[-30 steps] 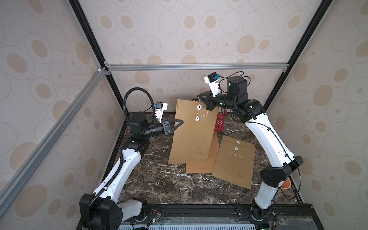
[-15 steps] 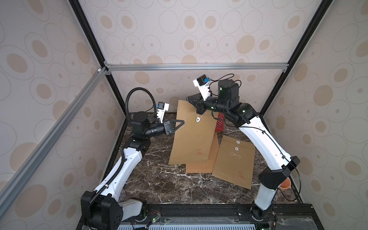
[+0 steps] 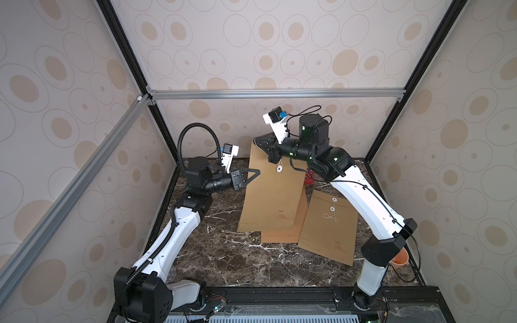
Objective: Close the mouth of the file bag
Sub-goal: Close the file bag.
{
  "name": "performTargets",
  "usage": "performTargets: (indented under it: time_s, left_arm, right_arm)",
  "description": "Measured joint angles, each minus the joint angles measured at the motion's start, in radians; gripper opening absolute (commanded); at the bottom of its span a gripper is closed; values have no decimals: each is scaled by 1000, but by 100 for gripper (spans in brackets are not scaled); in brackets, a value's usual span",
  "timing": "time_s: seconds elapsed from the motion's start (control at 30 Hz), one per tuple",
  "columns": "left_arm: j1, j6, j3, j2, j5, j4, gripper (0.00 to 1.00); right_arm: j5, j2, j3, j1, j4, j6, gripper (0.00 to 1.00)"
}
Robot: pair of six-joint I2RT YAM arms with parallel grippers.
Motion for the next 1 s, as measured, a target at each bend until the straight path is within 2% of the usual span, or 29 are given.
performTargets:
  time_s: [0.53, 0.83, 1.0]
  left_arm:
    - [-2, 0, 4, 9, 7, -3, 0]
    - [-3, 0, 19, 18, 18, -14, 0]
    - [-3, 1, 21, 18, 18, -18, 0]
  right_arm:
    - [-37, 41, 39, 38, -12, 10, 0]
    - [-40, 87, 184, 38, -82, 2, 0]
    - [-40, 82, 179, 38, -96, -2, 0]
